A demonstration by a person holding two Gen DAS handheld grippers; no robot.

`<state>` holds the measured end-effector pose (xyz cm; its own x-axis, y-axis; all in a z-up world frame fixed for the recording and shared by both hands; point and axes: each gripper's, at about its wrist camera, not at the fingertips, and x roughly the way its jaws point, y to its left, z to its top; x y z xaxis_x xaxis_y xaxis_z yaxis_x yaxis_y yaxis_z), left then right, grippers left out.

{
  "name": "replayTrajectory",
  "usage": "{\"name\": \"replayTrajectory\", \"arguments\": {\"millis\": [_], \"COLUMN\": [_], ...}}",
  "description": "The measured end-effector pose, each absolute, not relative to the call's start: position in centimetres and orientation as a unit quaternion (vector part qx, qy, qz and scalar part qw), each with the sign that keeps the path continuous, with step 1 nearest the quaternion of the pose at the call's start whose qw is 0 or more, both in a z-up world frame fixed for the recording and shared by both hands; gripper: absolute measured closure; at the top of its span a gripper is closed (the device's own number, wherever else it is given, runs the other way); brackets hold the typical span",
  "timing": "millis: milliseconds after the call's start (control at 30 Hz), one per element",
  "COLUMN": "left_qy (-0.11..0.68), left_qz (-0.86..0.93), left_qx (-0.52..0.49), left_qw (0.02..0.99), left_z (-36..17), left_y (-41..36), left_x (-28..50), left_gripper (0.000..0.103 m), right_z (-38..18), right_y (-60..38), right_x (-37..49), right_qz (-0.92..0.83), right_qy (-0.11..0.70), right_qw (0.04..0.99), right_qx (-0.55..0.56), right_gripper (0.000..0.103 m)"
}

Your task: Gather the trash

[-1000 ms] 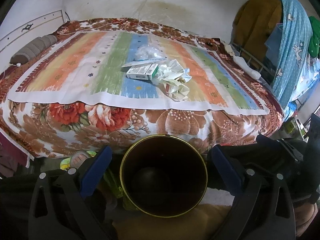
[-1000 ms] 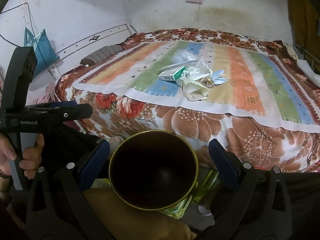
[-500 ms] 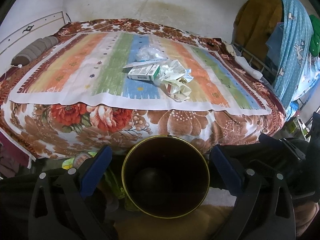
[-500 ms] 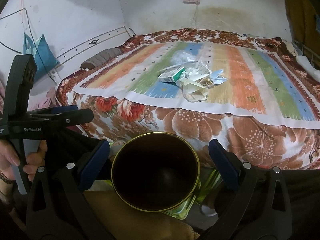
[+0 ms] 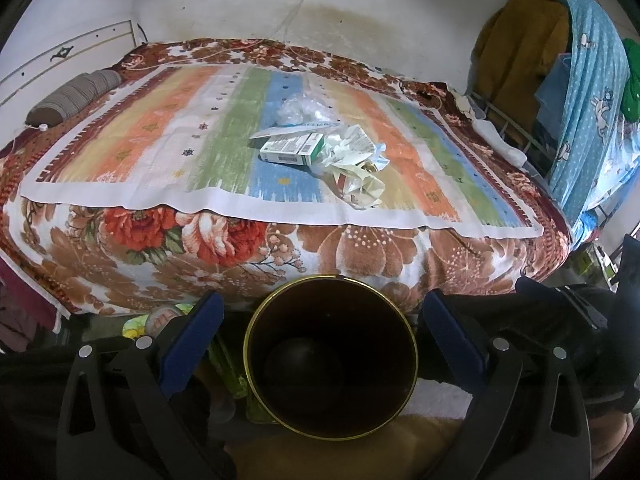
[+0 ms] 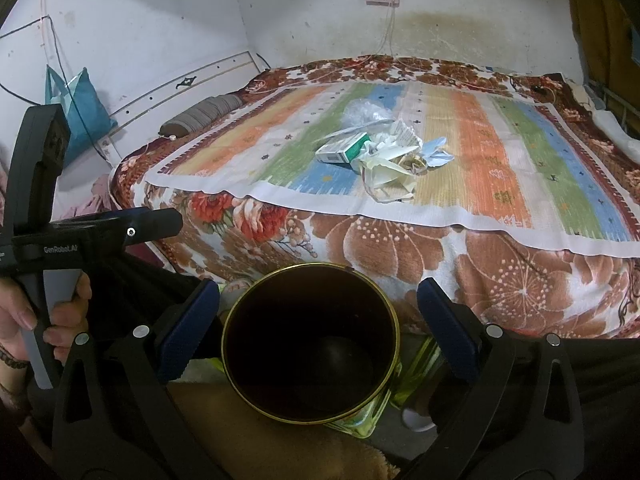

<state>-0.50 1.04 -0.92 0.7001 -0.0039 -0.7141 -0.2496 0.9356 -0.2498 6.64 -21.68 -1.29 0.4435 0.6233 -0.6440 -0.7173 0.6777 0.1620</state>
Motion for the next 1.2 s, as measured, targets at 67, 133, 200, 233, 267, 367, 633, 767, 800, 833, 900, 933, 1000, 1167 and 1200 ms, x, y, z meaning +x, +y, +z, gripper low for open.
{"name": "replayTrajectory", "arguments": {"millis": [67,133,200,233,267,367,633,767,800,833,900,933,1000,1167,1200], "left_qy": [0.380,0.382,0.384,0.386,0.387,0.386,0.390,0.392,0.393,0.396,0.399,0.401,0.402,0.396,0.397], "left_qz": [0.068,0.069,0.071,0.073,0.075,0.073,0.074,0.069,0.069,0.070,0.071,0.071,0.071,0.066,0.063], "left_qx": [-0.168,-0.171,-0.177,-0.181,-0.185,-0.191,-0.199,-0.202,-0.203,-0.204,-0.207,-0.206,-0.196,-0.184,-0.190], "left_qw": [0.907,0.906,0.903,0.902,0.900,0.900,0.896,0.895,0.894,0.893,0.890,0.890,0.892,0.897,0.896], "left_z": [-0.8,-0.9,-0.9,-0.9,-0.9,-0.5,0.2,0.6,0.6,0.6,0.6,0.7,1.0,1.9,1.9], "left_y": [1.2,1.3,1.7,1.9,2.2,2.6,3.7,4.1,4.2,4.4,4.7,4.8,4.8,5.3,5.5], "left_x": [-0.5,-0.2,0.2,0.4,0.7,1.1,3.0,4.2,4.4,4.8,5.4,5.8,6.3,7.7,8.1], "left_gripper": [0.006,0.006,0.006,0.006,0.006,0.006,0.006,0.006,0.006,0.006,0.006,0.006,0.006,0.006,0.006], "right_z": [-1.3,-1.4,-1.6,-1.6,-1.6,-1.4,-1.0,-0.6,-0.5,-0.4,-0.3,-0.3,-0.2,0.4,0.5], "right_y": [-21.6,-21.5,-21.4,-21.3,-21.2,-20.8,-19.6,-19.0,-18.8,-18.7,-18.4,-18.2,-18.0,-17.2,-17.0], "right_x": [6.7,6.8,7.2,7.3,7.5,7.8,8.9,9.8,10.1,10.4,11.0,11.2,11.6,12.3,12.5], "right_qz": [0.396,0.395,0.396,0.394,0.390,0.387,0.390,0.390,0.389,0.388,0.388,0.388,0.389,0.385,0.385], "right_qy": [0.350,0.351,0.358,0.361,0.361,0.357,0.361,0.359,0.358,0.358,0.360,0.361,0.360,0.351,0.350], "right_qw": [0.846,0.846,0.843,0.843,0.845,0.847,0.843,0.843,0.844,0.844,0.843,0.843,0.842,0.846,0.846], "right_qx": [-0.068,-0.070,-0.067,-0.067,-0.069,-0.072,-0.081,-0.087,-0.090,-0.092,-0.093,-0.094,-0.097,-0.112,-0.113], "right_gripper": [0.009,0.009,0.009,0.009,0.009,0.009,0.009,0.009,0.009,0.009,0.009,0.009,0.009,0.009,0.009]}}
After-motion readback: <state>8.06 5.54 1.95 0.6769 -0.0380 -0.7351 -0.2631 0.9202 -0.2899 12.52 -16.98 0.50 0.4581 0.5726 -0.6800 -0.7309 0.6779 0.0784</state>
